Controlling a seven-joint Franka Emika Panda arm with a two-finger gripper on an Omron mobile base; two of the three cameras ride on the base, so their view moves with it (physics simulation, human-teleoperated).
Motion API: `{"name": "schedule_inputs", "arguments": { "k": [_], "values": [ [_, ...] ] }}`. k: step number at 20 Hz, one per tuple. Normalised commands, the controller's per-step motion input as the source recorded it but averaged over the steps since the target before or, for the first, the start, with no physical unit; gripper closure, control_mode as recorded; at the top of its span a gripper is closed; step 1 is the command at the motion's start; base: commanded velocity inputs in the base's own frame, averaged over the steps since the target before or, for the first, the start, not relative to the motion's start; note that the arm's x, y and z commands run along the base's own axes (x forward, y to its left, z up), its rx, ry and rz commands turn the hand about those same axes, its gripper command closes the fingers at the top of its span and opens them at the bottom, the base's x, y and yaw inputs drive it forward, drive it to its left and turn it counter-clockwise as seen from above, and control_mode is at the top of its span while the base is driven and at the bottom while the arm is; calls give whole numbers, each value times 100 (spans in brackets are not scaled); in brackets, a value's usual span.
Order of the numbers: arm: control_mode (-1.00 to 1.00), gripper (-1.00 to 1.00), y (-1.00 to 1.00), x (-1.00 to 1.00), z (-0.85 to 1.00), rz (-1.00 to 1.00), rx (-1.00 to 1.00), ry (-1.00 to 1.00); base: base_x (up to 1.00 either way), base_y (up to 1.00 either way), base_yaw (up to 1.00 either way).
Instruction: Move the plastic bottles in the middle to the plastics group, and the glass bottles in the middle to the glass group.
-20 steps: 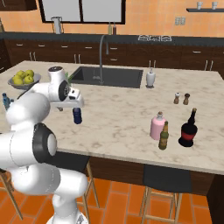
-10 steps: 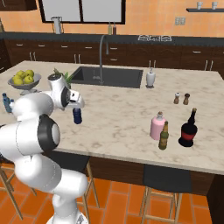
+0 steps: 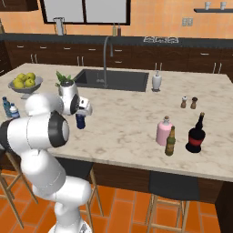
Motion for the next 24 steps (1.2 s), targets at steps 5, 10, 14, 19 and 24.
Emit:
{"name": "schedule_inputs", "arguments": {
  "k": [5,10,14,19,24],
  "values": [
    [-100,-100,1,34,-10,0,2,4,0,0,0],
    [-100,-100,17,39,-8,0,0,1,0,0,0],
    [-100,-100,17,16,-19,0,0,0,0,0,0],
    [-100,-100,9,16,-27,1,0,0,0,0,0],
    [-100,-100,1,34,-24,0,0,0,0,0,0]
  ]
}}
